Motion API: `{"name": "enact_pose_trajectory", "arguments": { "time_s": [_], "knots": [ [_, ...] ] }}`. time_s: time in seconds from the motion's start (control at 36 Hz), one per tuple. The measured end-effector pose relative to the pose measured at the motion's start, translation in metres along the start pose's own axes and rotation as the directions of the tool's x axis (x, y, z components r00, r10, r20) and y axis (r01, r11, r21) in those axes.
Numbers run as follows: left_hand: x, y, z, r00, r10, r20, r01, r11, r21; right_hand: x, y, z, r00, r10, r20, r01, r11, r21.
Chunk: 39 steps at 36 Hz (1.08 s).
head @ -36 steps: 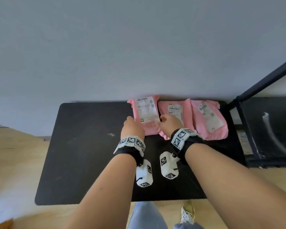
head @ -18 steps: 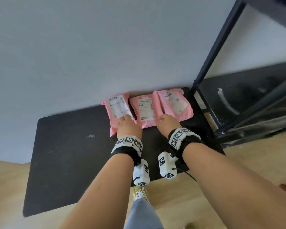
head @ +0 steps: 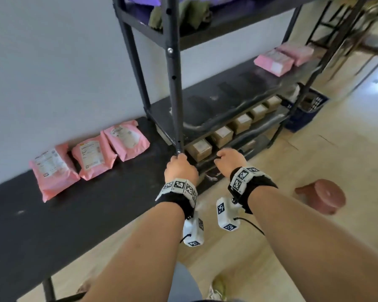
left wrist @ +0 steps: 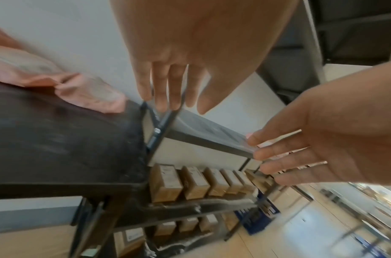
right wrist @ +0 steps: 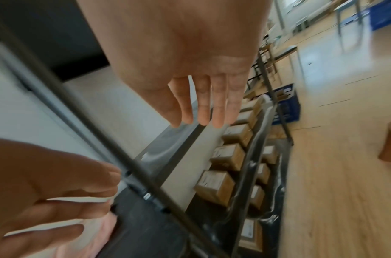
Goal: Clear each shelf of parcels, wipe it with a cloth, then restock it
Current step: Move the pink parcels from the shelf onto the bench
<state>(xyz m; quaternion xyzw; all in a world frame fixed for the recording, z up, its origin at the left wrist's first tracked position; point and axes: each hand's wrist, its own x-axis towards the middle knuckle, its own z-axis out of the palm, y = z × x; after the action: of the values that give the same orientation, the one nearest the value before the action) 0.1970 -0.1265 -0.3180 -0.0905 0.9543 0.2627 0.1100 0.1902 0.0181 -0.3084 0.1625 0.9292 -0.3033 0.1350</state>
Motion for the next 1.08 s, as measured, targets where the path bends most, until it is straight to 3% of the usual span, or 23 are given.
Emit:
{"name": "enact_pose_trajectory", "arguments": {
  "time_s": [0.14,0.39,0.81,1.08],
  "knots": [
    [-0.004,0.067,0.038,0.991,0.112,0.074,-0.114,0.993,0.024,0.007,0.061,-0.050,0.991,0.122,-0.061,-0.119,0.992,0.049],
    [0.042,0.167,0.082,0.968,0.202,0.149,-0.209,0.977,0.036,0.059,0.127,-0.121,0.973,0.205,-0.106,-0.192,0.974,0.120],
    [0.197,0.344,0.127,0.944,0.280,0.176,-0.284,0.959,-0.003,0.245,0.173,-0.253,0.929,0.314,-0.194,-0.285,0.944,0.164],
    [0.290,0.414,0.138,0.958,0.254,0.133,-0.256,0.967,-0.001,0.358,0.177,-0.296,0.952,0.252,-0.175,-0.233,0.965,0.121]
  ]
}}
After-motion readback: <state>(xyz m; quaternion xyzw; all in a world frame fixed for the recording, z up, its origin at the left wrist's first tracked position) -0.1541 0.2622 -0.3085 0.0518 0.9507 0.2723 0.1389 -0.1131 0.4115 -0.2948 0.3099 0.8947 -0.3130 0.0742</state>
